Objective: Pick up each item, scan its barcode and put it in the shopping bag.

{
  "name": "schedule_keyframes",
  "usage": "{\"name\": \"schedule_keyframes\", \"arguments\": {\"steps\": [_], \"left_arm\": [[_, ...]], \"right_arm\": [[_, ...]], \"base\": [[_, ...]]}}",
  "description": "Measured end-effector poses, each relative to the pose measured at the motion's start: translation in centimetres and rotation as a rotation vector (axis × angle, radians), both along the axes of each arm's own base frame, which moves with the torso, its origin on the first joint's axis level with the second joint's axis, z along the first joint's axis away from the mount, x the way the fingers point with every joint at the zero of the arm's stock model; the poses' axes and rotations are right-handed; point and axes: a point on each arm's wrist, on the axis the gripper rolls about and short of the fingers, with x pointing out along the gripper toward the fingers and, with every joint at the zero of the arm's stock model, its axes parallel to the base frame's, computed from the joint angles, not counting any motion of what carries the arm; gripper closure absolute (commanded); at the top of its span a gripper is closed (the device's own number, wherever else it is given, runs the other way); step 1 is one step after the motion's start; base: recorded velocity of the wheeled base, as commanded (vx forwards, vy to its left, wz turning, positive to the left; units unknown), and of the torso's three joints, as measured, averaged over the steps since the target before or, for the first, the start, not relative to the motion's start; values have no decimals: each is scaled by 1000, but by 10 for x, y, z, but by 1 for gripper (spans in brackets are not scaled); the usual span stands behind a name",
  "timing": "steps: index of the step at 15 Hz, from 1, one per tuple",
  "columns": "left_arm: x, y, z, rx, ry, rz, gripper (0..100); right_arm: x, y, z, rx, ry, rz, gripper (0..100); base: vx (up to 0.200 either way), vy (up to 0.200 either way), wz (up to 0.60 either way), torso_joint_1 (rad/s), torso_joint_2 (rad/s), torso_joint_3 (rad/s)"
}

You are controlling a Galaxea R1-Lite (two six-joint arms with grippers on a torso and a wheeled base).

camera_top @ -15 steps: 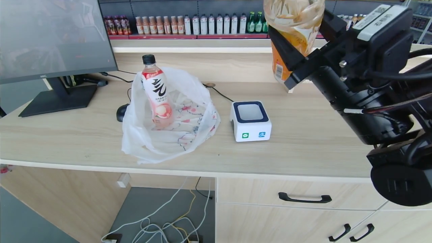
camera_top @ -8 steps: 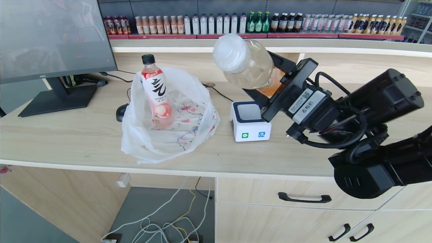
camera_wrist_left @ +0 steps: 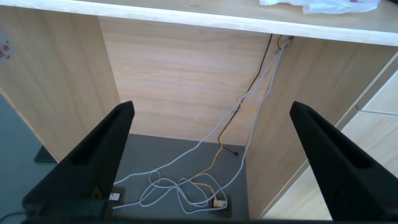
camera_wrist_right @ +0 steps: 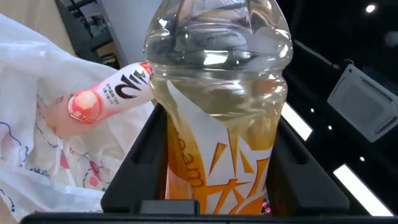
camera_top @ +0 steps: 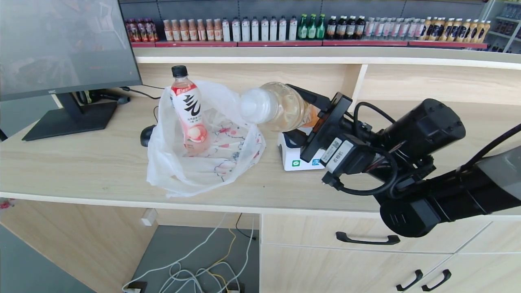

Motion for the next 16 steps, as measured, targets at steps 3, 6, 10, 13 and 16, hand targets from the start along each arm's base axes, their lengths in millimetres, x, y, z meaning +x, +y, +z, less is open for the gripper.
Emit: {"name": "schedule_keyframes", "arguments": {"steps": [3, 6, 10, 13, 16], "left_arm": [[0, 0, 0, 0, 0, -1, 0], [0, 0, 0, 0, 0, -1, 0], [0, 0, 0, 0, 0, -1, 0], [0, 0, 0, 0, 0, 0, 0], [0, 0, 0, 0, 0, -1, 0]], "right_arm": [[5, 0, -5, -19, -6, 3, 100], [9, -3, -9, -35, -12, 3, 100], [15, -2, -14, -45, -11, 0, 100], [17, -1, -19, -51, -2, 0, 100], [19, 0, -23, -57, 7, 2, 100]], "base": [[0, 0, 0, 0, 0, 0], [0, 0, 0, 0, 0, 0], [0, 0, 0, 0, 0, 0], [0, 0, 0, 0, 0, 0], [0, 0, 0, 0, 0, 0]]}}
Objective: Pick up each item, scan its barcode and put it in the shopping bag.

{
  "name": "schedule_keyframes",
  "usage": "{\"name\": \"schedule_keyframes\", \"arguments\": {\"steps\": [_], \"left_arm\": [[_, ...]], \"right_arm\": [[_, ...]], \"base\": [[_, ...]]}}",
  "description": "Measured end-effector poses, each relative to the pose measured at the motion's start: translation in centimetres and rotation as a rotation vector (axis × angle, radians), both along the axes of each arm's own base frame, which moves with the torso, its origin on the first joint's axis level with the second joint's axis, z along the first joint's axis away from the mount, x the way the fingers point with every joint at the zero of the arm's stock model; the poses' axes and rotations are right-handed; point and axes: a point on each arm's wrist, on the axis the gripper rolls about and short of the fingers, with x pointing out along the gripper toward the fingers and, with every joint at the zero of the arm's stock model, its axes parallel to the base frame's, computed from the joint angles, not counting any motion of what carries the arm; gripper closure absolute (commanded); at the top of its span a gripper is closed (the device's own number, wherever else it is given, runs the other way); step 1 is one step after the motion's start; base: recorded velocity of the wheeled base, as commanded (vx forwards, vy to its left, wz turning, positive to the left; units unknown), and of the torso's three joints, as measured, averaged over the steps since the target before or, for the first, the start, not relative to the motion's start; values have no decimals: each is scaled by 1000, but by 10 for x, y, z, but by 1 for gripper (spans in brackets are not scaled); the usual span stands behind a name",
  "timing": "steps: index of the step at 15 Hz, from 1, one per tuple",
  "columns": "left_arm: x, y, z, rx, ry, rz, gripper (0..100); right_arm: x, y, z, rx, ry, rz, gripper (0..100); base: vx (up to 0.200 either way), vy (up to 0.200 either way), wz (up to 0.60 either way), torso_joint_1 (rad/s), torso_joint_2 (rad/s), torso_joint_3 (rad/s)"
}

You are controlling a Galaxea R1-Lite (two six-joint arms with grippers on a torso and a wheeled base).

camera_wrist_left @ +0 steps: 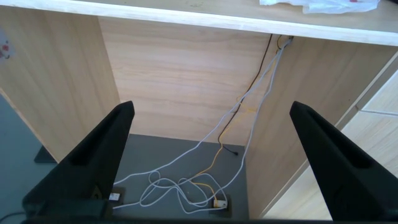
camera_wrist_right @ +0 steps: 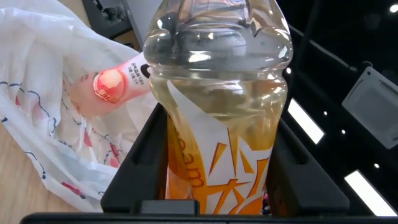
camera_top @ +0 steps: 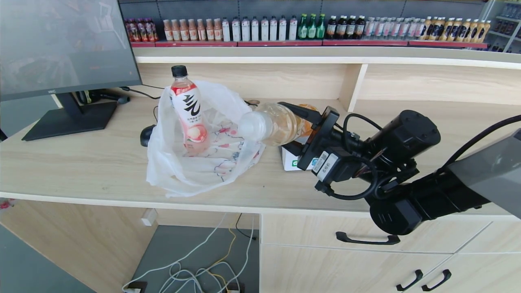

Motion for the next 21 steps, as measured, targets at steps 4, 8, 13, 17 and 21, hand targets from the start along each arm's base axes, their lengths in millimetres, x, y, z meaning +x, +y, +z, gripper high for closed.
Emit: {"name": "schedule_keyframes", "arguments": {"steps": [4, 8, 13, 17, 21], "left_arm": [[0, 0, 0, 0, 0, 0, 0], [0, 0, 0, 0, 0, 0, 0], [0, 0, 0, 0, 0, 0, 0], [0, 0, 0, 0, 0, 0, 0], [0, 0, 0, 0, 0, 1, 0]], "right_arm": [[3, 2, -5, -8, 7, -2, 100], [5, 3, -8, -10, 9, -3, 100], [5, 4, -9, -10, 9, -1, 100], [5, 4, -9, -11, 9, -1, 100], [5, 4, -8, -10, 7, 0, 100]], "base": [[0, 0, 0, 0, 0, 0], [0, 0, 0, 0, 0, 0], [0, 0, 0, 0, 0, 0], [0, 0, 0, 0, 0, 0], [0, 0, 0, 0, 0, 0]]}}
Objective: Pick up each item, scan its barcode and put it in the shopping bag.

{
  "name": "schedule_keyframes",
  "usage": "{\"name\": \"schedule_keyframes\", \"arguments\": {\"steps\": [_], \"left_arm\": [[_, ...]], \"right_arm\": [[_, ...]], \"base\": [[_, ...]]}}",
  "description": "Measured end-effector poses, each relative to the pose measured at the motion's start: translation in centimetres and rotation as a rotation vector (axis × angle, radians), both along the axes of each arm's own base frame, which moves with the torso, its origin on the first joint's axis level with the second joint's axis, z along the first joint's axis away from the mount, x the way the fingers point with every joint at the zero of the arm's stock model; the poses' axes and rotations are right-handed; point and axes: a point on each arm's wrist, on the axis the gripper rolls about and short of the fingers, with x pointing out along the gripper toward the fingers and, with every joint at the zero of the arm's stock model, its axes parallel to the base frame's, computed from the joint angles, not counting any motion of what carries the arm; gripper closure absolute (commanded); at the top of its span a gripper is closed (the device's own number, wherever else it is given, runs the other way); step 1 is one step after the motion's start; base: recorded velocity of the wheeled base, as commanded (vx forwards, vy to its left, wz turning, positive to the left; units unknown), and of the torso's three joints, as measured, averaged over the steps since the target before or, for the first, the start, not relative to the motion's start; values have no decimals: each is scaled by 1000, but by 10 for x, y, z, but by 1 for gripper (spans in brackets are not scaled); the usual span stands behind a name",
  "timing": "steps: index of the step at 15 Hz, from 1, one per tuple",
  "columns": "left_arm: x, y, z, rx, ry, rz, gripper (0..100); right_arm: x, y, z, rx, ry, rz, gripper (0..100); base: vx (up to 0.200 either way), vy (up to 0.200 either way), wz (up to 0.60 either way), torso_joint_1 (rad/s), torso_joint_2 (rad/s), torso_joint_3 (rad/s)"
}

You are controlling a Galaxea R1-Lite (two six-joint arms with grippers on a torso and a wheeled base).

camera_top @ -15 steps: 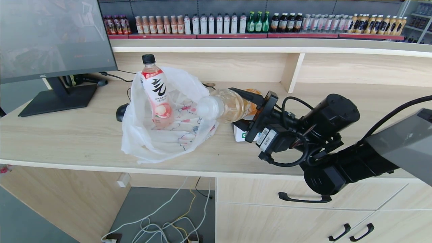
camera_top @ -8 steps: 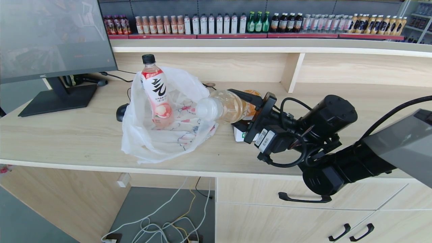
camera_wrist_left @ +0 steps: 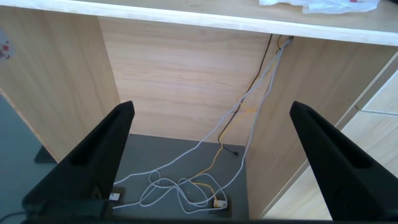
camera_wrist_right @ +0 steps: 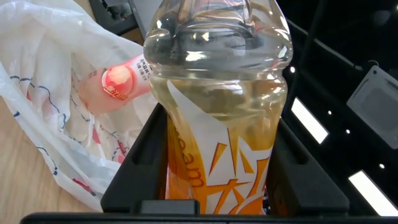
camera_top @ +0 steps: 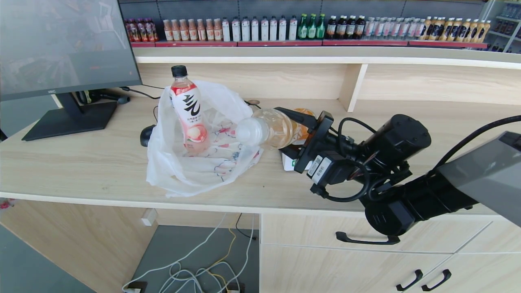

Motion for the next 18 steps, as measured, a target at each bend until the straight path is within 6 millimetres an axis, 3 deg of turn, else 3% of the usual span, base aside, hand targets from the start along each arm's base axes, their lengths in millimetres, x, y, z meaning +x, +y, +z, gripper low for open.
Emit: {"name": "schedule_keyframes", "arguments": {"steps": [9, 18], "left_arm": [[0, 0, 0, 0, 0, 0, 0], [0, 0, 0, 0, 0, 0, 0]], "right_arm": [[-3, 2, 7, 17, 0, 13, 100], [-47, -5, 68, 263, 106, -11, 100]], "base": [[0, 0, 0, 0, 0, 0], [0, 0, 0, 0, 0, 0]]}}
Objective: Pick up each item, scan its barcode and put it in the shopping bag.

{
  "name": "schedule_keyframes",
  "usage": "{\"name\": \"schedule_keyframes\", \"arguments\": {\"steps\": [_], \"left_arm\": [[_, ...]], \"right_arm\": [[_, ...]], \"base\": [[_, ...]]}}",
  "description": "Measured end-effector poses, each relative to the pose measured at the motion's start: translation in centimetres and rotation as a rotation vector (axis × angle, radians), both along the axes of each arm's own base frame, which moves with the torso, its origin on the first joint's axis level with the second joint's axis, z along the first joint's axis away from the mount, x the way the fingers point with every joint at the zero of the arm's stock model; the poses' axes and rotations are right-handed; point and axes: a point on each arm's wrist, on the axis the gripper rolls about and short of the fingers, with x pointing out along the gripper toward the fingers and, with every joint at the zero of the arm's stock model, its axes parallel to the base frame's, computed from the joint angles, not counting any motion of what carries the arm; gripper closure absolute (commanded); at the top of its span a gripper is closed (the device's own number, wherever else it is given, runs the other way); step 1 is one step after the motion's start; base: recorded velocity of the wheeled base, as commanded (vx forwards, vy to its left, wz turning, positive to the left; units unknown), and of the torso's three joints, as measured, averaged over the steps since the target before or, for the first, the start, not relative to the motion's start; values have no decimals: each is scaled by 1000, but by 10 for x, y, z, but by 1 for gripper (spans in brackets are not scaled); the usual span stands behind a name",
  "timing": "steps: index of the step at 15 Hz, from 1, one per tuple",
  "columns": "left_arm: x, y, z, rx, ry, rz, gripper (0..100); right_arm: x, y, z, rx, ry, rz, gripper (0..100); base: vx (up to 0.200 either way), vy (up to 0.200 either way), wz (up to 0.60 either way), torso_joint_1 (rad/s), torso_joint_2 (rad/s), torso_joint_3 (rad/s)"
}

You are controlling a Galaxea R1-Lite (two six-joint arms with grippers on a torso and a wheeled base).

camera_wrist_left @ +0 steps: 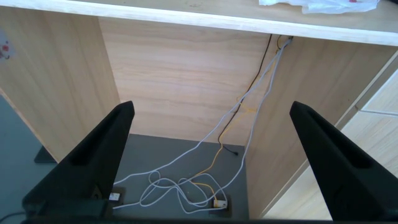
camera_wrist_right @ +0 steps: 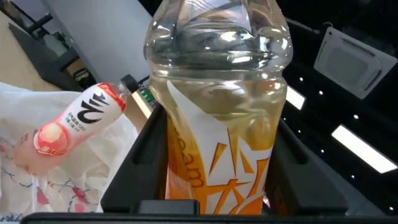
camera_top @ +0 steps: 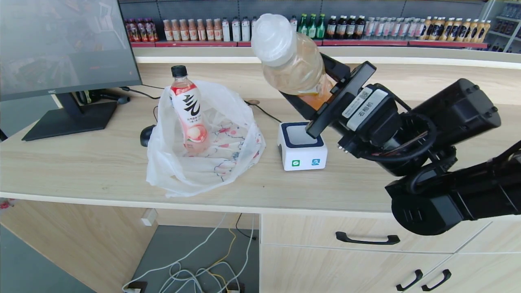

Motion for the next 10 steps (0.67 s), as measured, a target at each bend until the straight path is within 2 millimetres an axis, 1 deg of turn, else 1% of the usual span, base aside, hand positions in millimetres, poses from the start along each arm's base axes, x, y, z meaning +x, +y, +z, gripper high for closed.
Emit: {"name": "schedule_keyframes", "arguments": {"steps": [4, 6, 8, 10], "left_arm": [[0, 0, 0, 0, 0, -1, 0], [0, 0, 0, 0, 0, -1, 0], [0, 0, 0, 0, 0, 0, 0], [0, 0, 0, 0, 0, 0, 0]], "right_arm": [[-19, -11, 24, 178, 122, 11, 100], [-24, -15, 31, 231, 153, 17, 100], [-27, -19, 33, 330, 255, 31, 100], [-27, -23, 27, 503, 430, 30, 100]], "base": [[0, 0, 0, 0, 0, 0], [0, 0, 0, 0, 0, 0], [0, 0, 0, 0, 0, 0], [0, 0, 0, 0, 0, 0]]}}
